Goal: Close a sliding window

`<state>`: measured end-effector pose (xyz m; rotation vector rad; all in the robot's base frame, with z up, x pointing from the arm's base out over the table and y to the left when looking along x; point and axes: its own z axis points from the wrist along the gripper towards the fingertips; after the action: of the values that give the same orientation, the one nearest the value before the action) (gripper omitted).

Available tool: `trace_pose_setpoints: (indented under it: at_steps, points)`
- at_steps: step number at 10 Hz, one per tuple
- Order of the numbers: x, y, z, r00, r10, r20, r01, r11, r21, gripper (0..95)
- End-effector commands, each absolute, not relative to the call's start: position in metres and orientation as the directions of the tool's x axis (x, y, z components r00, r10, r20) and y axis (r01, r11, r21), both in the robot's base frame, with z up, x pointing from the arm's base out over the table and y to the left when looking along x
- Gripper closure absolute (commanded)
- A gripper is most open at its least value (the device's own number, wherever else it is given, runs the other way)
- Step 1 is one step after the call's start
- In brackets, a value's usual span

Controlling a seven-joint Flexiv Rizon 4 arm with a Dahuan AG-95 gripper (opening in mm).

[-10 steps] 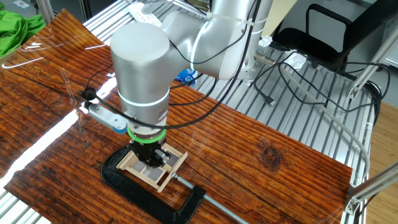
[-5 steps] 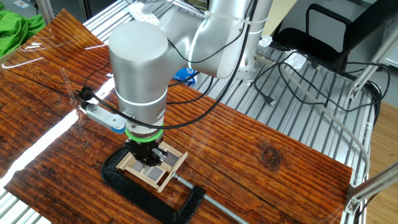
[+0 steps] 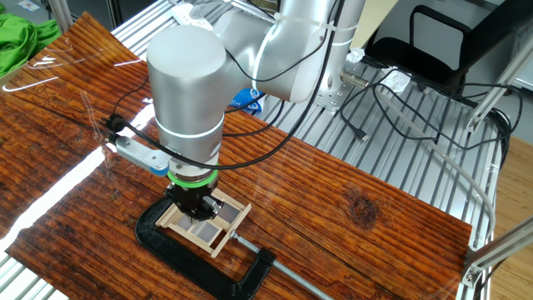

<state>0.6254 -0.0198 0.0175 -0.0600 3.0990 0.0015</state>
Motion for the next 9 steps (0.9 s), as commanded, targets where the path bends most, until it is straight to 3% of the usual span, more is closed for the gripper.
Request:
trace_pose_setpoints:
  at_steps: [1,9]
  points:
    - [0.6257,-0.0206,0.018,-0.998,-0.049,-0.046,-0.049,0.999,0.001,95.0]
    - [0.6245,-0.0151,0.0159,-0.999,0.002,-0.044,0.002,1.0,0.01,95.0]
